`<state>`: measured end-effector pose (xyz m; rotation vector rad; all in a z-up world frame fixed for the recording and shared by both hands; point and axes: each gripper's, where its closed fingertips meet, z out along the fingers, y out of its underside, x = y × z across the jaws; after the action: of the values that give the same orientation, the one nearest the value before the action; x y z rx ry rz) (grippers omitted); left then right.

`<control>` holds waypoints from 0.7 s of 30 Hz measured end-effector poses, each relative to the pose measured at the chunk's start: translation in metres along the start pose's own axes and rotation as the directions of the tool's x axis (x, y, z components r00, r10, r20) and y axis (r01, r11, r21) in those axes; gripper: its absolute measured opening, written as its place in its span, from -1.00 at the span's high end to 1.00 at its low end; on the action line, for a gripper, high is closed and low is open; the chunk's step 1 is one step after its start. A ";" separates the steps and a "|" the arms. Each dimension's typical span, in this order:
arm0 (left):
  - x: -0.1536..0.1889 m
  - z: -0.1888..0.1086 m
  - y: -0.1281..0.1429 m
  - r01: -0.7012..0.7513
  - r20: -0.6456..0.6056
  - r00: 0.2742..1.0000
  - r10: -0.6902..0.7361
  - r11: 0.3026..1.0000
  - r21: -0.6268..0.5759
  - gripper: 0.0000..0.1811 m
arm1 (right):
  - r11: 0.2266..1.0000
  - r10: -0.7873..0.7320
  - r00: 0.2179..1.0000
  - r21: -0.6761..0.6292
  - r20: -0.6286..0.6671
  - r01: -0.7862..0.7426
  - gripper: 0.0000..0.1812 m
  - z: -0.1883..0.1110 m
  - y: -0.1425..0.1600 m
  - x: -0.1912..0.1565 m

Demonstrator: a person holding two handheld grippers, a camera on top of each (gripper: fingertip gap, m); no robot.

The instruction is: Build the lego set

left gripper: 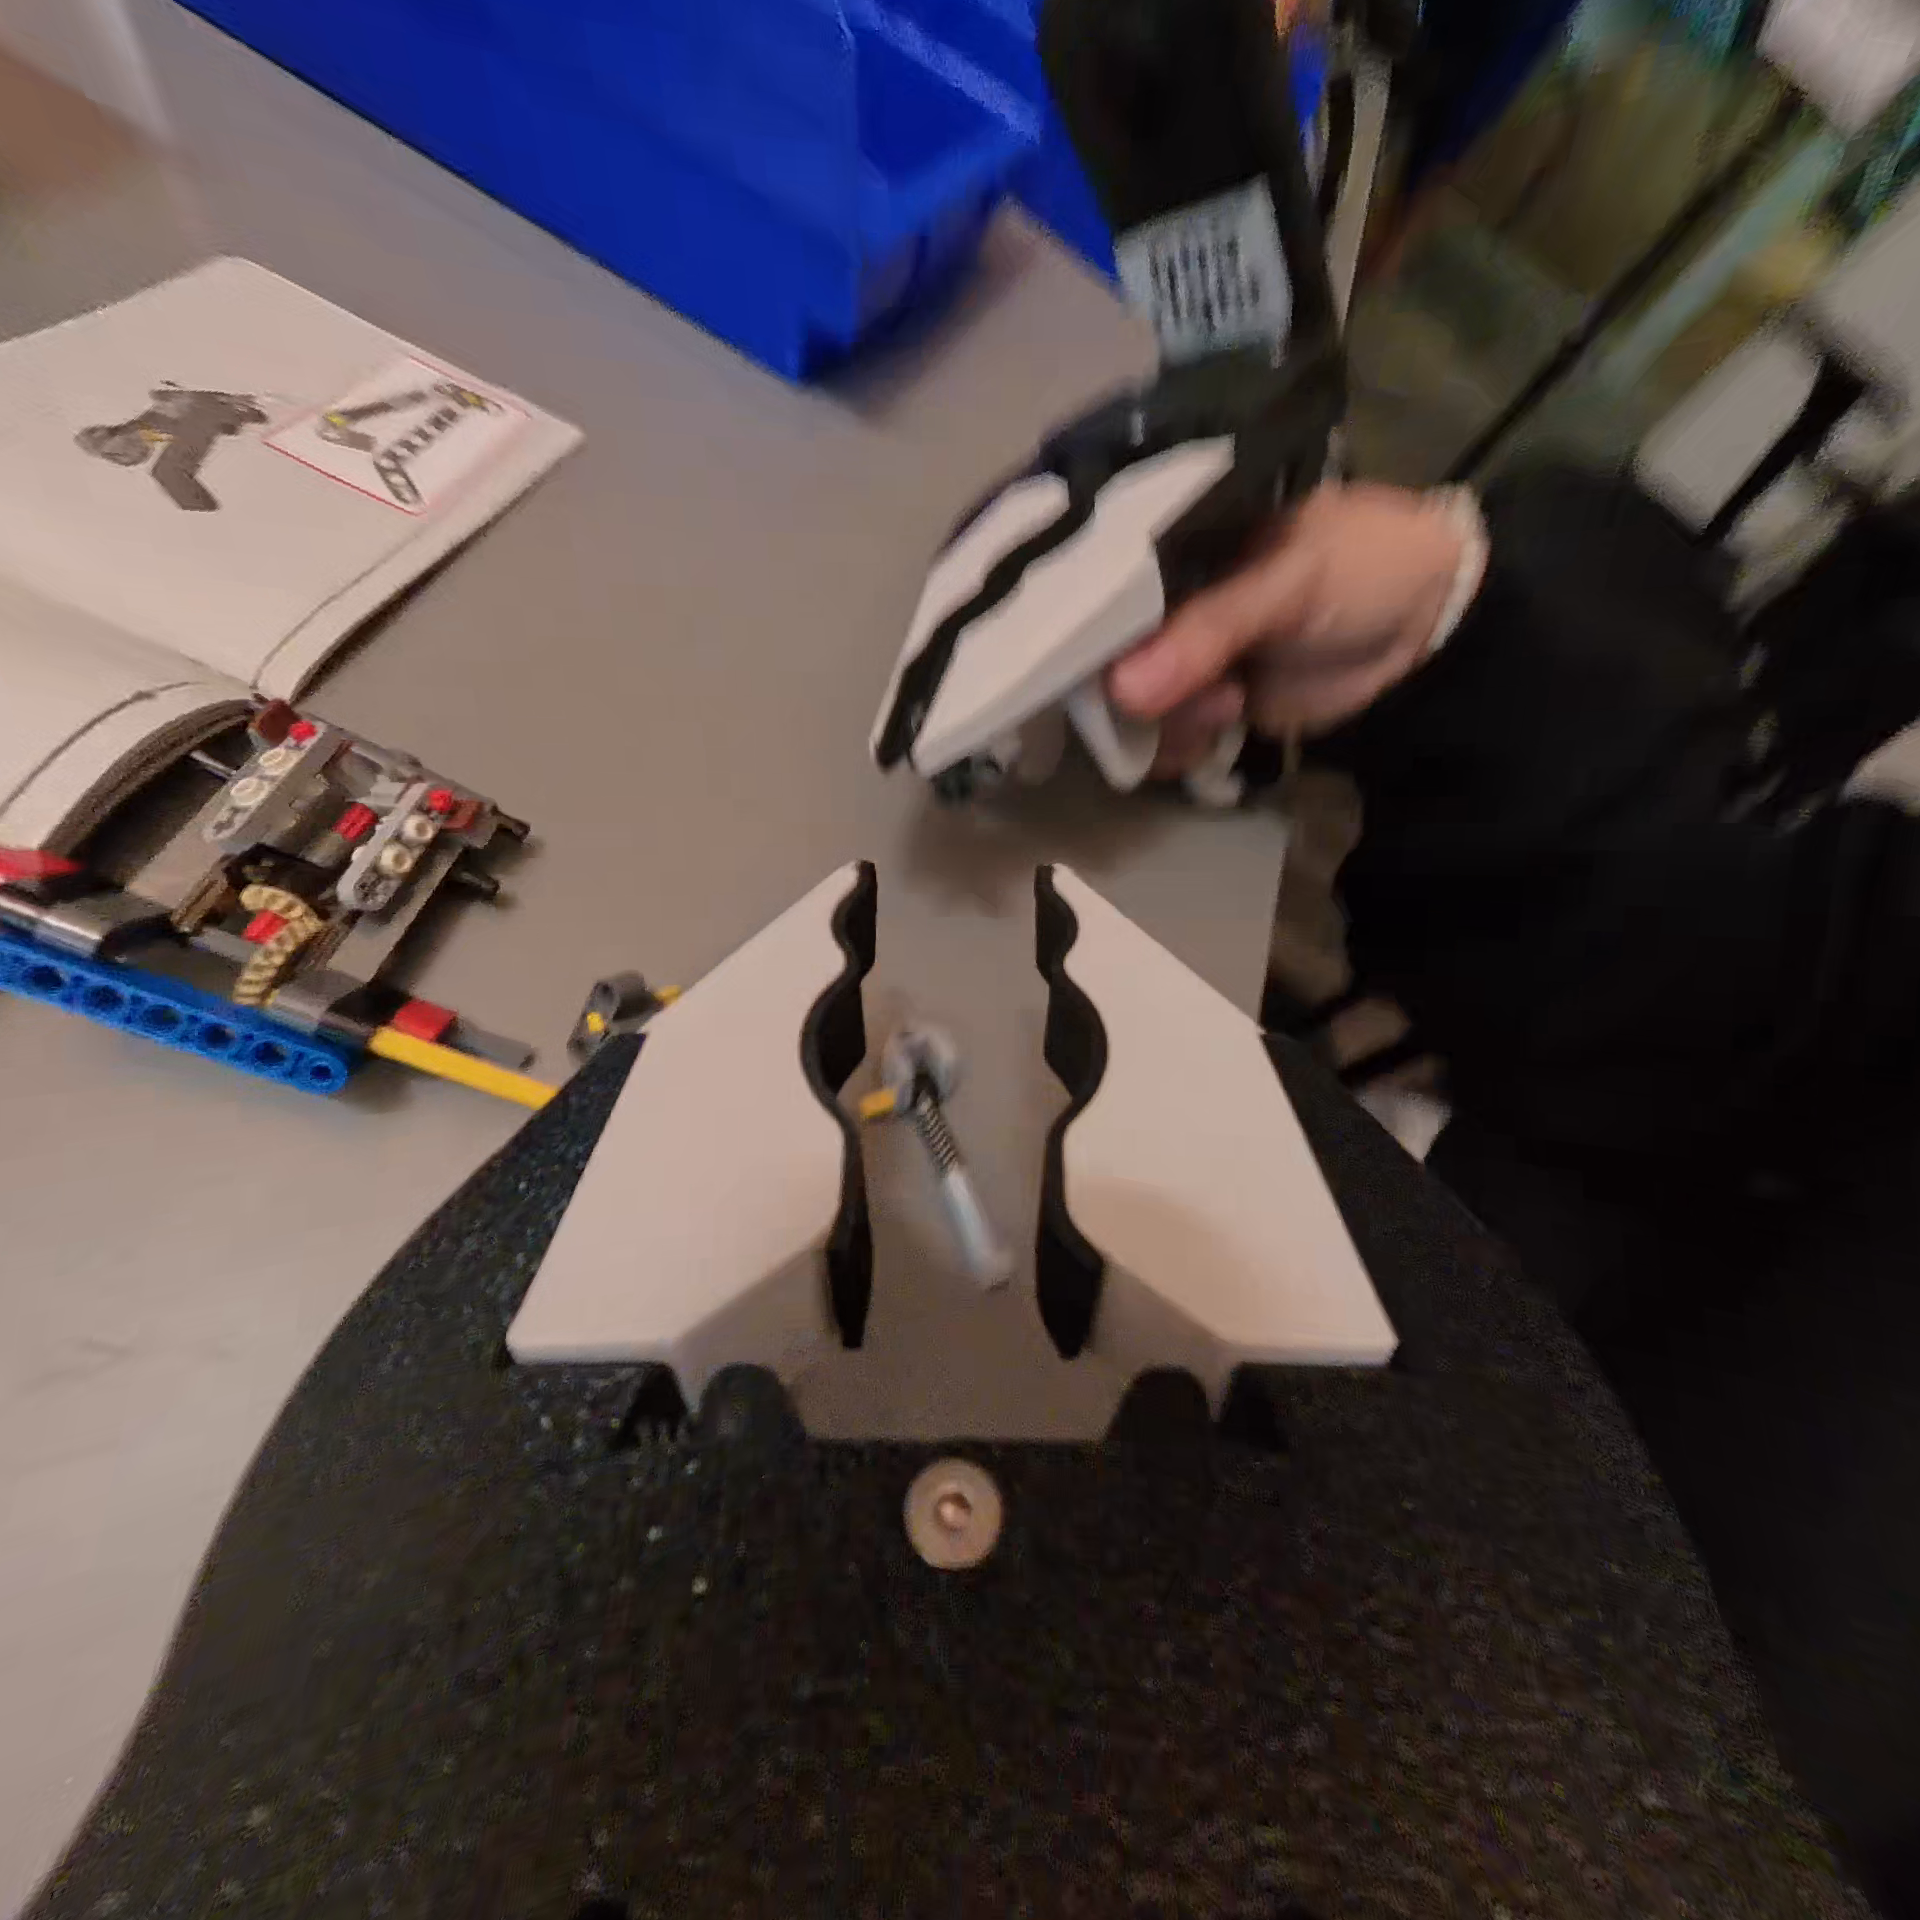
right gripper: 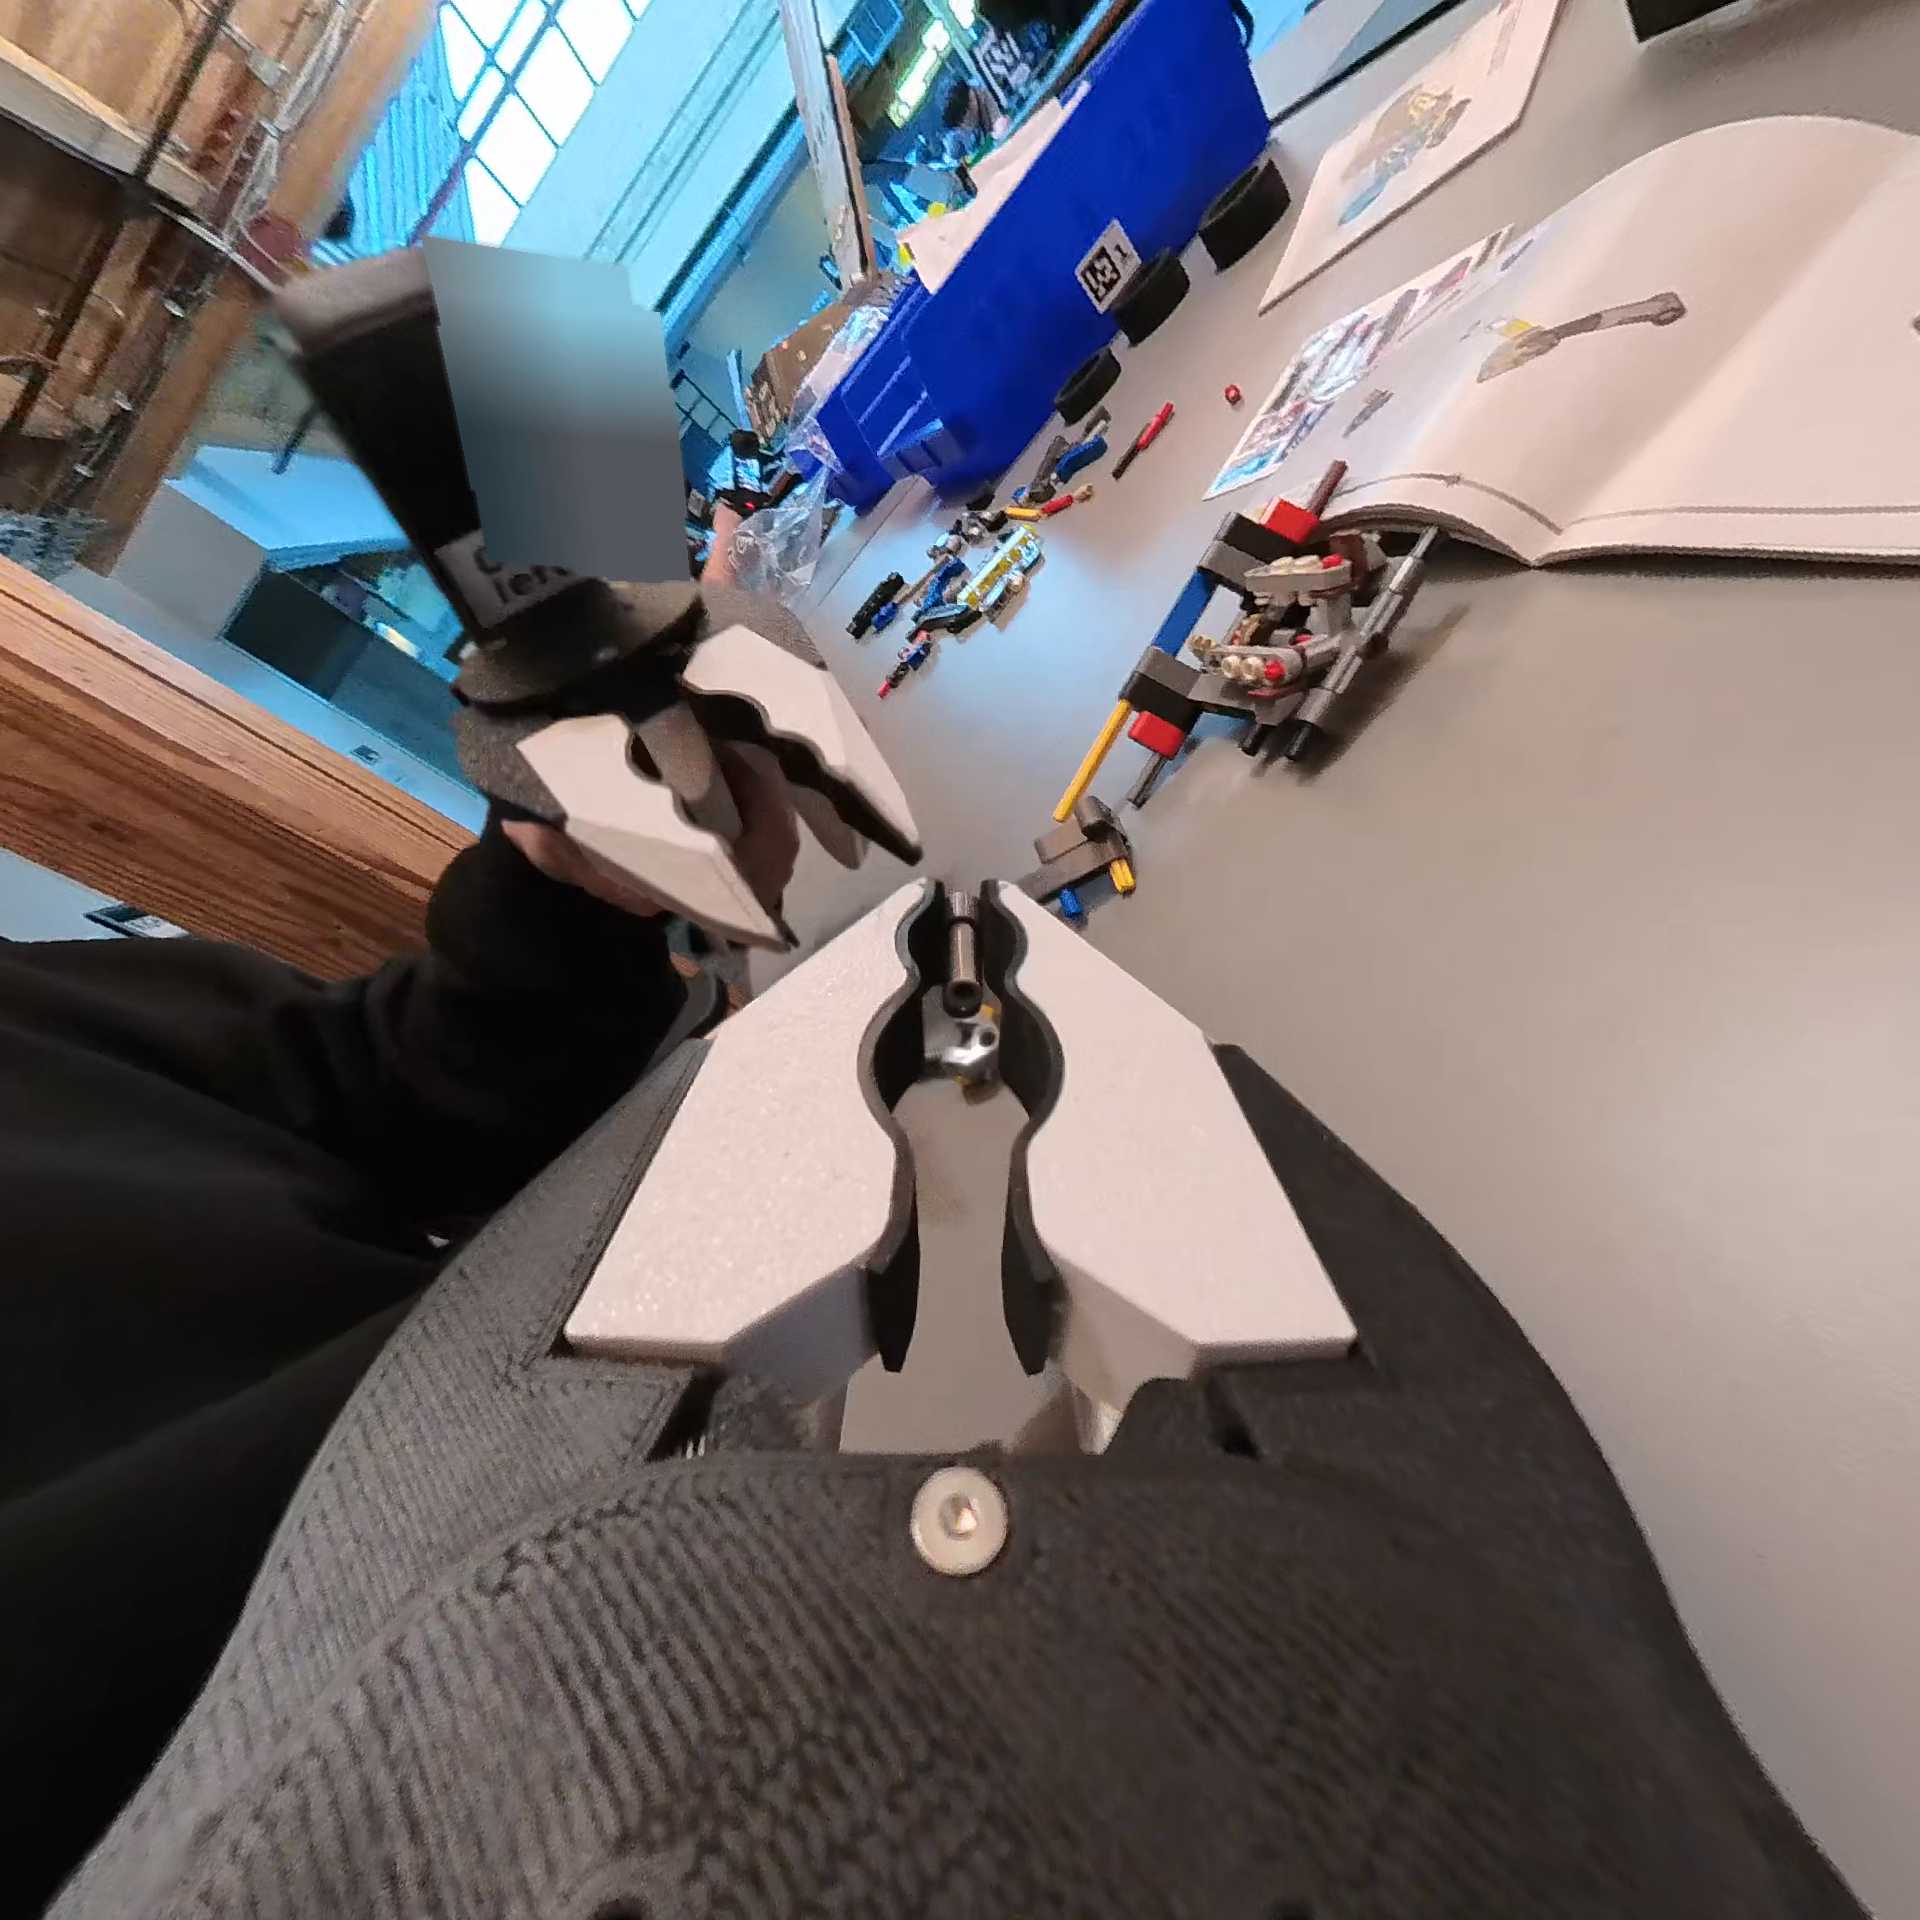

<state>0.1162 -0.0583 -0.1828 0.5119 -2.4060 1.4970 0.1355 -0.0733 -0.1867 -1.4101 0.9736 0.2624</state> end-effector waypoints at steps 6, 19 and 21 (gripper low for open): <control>0.017 0.014 -0.003 0.339 -0.221 0.918 -0.330 0.941 0.003 0.55 | 0.998 -0.022 0.996 0.052 0.086 0.017 0.95 0.002 -0.007 -0.014; 0.020 0.017 -0.010 0.478 -0.318 0.827 -0.463 0.878 -0.036 0.63 | 0.996 -0.079 0.985 0.062 0.153 0.070 0.94 0.006 -0.007 -0.028; 0.023 0.016 -0.012 0.476 -0.334 0.824 -0.458 0.879 -0.031 0.73 | 0.996 -0.083 0.986 0.054 0.146 0.076 0.95 0.007 -0.006 -0.028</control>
<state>0.1002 -0.0815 -0.1710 0.7319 -1.8133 1.3036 0.1259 -0.0581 -0.1639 -1.3623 0.7953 0.2779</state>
